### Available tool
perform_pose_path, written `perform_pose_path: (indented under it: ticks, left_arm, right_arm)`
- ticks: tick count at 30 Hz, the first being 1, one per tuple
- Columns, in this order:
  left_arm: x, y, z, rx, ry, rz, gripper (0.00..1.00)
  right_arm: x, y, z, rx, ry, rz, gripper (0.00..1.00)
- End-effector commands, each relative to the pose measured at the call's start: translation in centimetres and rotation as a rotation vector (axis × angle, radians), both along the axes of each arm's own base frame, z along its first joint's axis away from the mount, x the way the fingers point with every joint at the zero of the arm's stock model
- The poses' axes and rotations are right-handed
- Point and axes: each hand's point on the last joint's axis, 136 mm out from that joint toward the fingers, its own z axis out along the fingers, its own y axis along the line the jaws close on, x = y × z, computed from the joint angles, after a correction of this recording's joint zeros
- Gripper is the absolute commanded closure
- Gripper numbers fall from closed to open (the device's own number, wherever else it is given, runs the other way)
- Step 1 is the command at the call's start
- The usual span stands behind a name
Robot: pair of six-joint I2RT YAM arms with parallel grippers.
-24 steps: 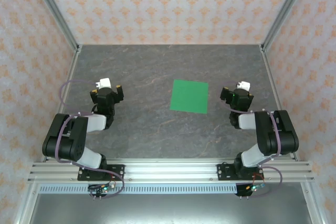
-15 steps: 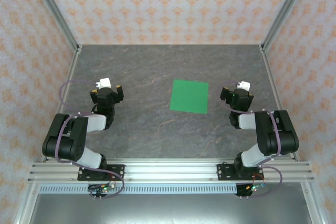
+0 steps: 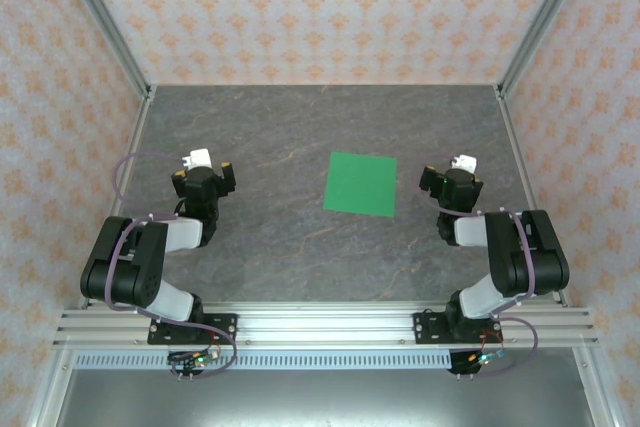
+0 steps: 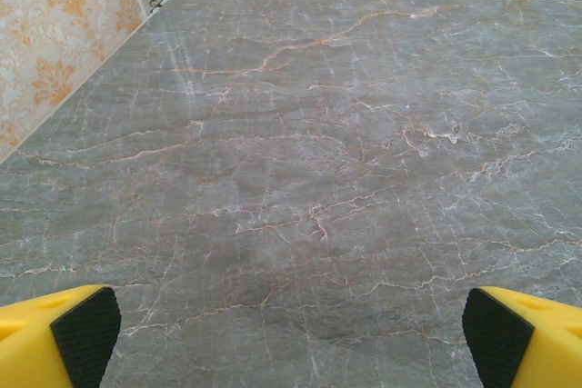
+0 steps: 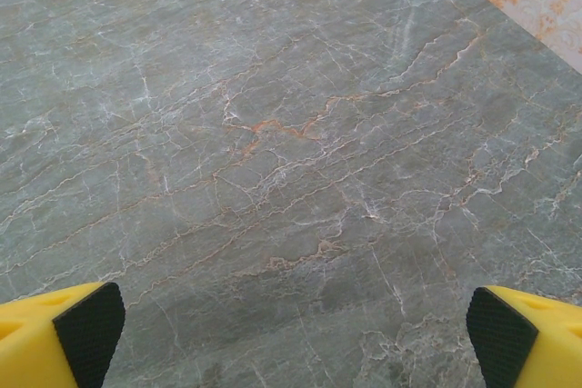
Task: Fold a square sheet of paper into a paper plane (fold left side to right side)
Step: Pick up the square sheet of paper from the center of the table.
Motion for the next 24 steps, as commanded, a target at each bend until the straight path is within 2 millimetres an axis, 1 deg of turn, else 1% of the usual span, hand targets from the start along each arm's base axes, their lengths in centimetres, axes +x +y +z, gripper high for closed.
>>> perform_pose_path:
  ticks: [1,3,4,6,8,9,10,11,14,16,17,19,21,22,23,24]
  left_arm:
    - [0.2,0.4,1.0,0.018,-0.036,0.012,0.0]
    - [0.0,0.7,1.5,0.023,-0.028,0.03,0.0]
    - [-0.2,0.6,2.3,0.024,-0.017,0.024,0.0]
    - [-0.7,0.2,4.1,0.006,0.01,0.008,0.0]
    - [-1.0,-1.1,5.8,-0.045,0.006,-0.036,0.0]
    - [-1.1,-2.0,6.5,-0.092,-0.004,-0.062,0.0]
    - [-1.1,-3.0,6.9,-0.147,-0.003,-0.09,0.0]
    - [-0.9,-4.1,7.2,-0.21,0.004,-0.117,0.0]
    - [0.0,-9.3,6.7,-0.372,0.138,-0.236,0.0]
    - [0.2,-14.4,5.3,-0.432,0.299,-0.354,0.01]
    - [0.2,-16.5,4.5,-0.452,0.363,-0.399,0.0]
    - [0.1,-22.2,3.4,-0.506,0.468,-0.528,0.0]
    - [0.2,-26.8,2.7,-0.566,0.526,-0.621,0.0]
    - [0.3,-28.9,2.4,-0.598,0.55,-0.66,0.0]
    - [0.4,-30.4,2.2,-0.618,0.561,-0.689,0.0]
    - [0.5,-31.9,1.7,-0.635,0.582,-0.708,0.0]
  right_arm:
    - [0.9,-0.1,1.9,-0.004,-0.061,0.003,0.0]
    - [0.8,0.0,2.1,-0.004,-0.066,0.008,0.0]
    - [0.7,0.1,2.5,-0.004,-0.07,0.018,0.0]
    - [0.5,0.0,4.2,-0.001,-0.081,0.01,0.0]
    - [0.1,-0.3,5.3,0.031,-0.024,-0.025,0.0]
    - [-0.1,0.1,5.6,0.068,0.009,-0.023,0.0]
    - [-0.1,0.8,6.0,0.105,0.03,0.004,0.0]
    - [-0.1,1.8,6.1,0.104,0.063,0.045,0.0]
    - [-0.1,3.5,6.4,0.148,0.181,0.042,0.0]
    - [0.2,5.5,6.1,0.227,0.26,0.063,0.0]
    - [0.4,6.5,5.9,0.253,0.292,0.086,0.0]
    - [1.0,8.5,5.0,0.301,0.371,0.105,0.0]
    - [1.7,10.3,4.1,0.35,0.441,0.123,0.0]
    - [2.2,10.9,3.7,0.363,0.475,0.12,0.0]
    - [2.4,11.4,3.1,0.36,0.504,0.121,0.0]
    - [2.8,11.9,2.8,0.353,0.52,0.117,0.0]
